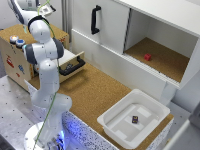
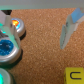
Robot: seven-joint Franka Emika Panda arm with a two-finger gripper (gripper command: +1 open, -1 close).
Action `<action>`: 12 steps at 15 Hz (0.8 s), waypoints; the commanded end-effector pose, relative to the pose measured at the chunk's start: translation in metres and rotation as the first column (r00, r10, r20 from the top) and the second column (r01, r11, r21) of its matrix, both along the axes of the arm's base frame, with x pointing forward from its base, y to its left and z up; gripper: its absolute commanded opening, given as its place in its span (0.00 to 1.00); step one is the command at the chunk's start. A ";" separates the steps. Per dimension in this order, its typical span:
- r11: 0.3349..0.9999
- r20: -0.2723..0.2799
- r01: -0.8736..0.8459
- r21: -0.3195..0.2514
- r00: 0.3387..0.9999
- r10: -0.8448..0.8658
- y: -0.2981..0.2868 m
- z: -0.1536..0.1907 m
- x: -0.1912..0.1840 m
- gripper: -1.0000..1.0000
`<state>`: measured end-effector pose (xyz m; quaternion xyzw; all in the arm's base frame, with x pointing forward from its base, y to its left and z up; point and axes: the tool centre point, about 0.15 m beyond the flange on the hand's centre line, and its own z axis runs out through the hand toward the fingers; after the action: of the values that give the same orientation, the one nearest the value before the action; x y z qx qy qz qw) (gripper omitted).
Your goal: Push the yellow block inside the drawer
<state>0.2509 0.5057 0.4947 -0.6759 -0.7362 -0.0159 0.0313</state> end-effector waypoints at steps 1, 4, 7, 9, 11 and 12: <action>0.990 0.025 0.059 0.130 0.998 -0.062 0.005 -0.038 0.010 0.00; 0.990 0.021 0.047 0.130 0.998 -0.051 0.013 -0.049 0.031 0.00; 0.990 0.032 0.054 0.133 0.998 -0.059 0.011 -0.044 0.058 0.00; 0.993 0.047 0.042 0.111 0.998 -0.047 0.006 -0.041 0.068 0.00; 0.995 0.053 0.033 0.097 0.998 -0.038 -0.002 -0.039 0.071 0.00; 0.996 0.046 0.028 0.089 0.998 -0.032 -0.007 -0.039 0.070 0.00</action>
<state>0.3043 0.5143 0.4587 -0.6972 -0.7132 -0.0607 0.0407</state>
